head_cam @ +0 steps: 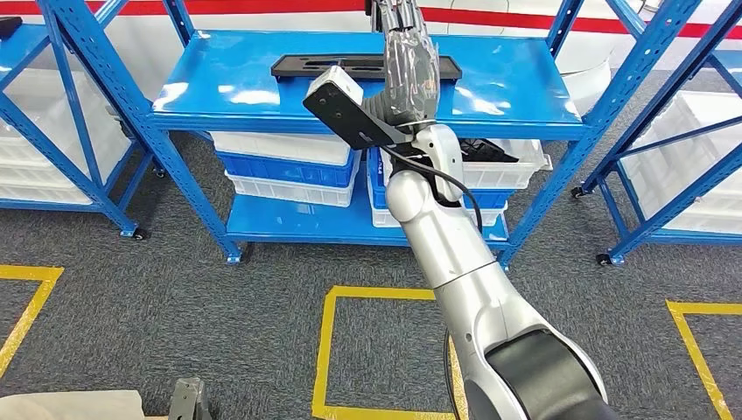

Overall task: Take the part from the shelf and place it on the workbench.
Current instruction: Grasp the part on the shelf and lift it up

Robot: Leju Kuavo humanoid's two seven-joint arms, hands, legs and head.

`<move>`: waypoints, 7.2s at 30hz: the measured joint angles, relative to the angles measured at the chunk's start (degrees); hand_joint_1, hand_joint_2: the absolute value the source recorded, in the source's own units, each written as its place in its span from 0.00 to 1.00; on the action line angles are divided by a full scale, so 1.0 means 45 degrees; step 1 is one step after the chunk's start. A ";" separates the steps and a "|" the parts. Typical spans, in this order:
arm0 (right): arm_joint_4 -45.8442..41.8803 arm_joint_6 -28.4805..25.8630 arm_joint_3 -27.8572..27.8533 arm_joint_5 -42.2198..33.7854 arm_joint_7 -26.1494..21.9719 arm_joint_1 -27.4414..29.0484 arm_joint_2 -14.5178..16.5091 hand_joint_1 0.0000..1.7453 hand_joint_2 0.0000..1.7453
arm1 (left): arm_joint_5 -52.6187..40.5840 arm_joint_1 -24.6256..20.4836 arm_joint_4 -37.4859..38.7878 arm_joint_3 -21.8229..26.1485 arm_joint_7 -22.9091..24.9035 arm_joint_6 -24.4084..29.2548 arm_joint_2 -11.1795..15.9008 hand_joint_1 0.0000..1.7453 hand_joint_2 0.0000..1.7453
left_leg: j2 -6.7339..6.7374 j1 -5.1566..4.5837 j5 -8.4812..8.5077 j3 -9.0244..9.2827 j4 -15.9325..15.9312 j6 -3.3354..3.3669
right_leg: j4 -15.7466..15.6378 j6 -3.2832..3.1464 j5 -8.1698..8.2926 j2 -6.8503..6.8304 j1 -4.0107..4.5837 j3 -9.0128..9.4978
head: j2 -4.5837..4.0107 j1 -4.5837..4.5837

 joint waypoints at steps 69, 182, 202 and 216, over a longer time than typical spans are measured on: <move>0.2116 -0.0357 -0.0015 -0.1098 -0.1212 -0.0326 -0.0010 0.00 1.00 | -0.2231 0.0640 0.0295 -0.0428 0.4051 0.1883 0.0472 0.00 0.00 | -0.0084 0.0053 -0.0390 0.0148 0.0254 -0.0604 | -0.3306 0.0237 0.1916 -0.0051 -0.0224 0.0365 | -0.0004 0.0092; -0.5510 -0.2312 0.1348 0.0706 0.0001 0.3524 -0.2083 1.00 1.00 | -0.0259 0.1532 0.0640 0.5118 0.2634 0.1044 0.0051 0.00 1.00 | -0.0025 -0.0115 -0.0432 0.0333 0.0146 -0.0478 | -0.3754 -0.0032 0.1943 -0.0100 -0.0067 0.0837 | -0.0004 0.0111; -0.5588 -0.1354 0.1636 -0.2436 -0.0561 0.4463 -0.2773 1.00 1.00 | -0.0648 0.1382 0.0656 0.5416 0.4710 0.0565 0.0015 0.00 1.00 | 0.0034 -0.0004 0.0040 0.0028 0.0025 -0.0110 | -0.0876 0.0132 0.0304 -0.0127 -0.0211 0.0156 | -0.0004 0.0199; -0.5568 -0.1291 0.1607 -0.2457 -0.0577 0.4519 -0.2789 1.00 1.00 | -0.0662 0.1378 0.0661 0.5411 0.4756 0.0509 -0.0007 0.00 1.00 | 0.0031 0.0183 -0.2180 -0.1223 0.3965 -0.0942 | -0.3275 -0.0412 0.1687 -0.0138 -0.0197 0.0711 | -0.0004 0.0083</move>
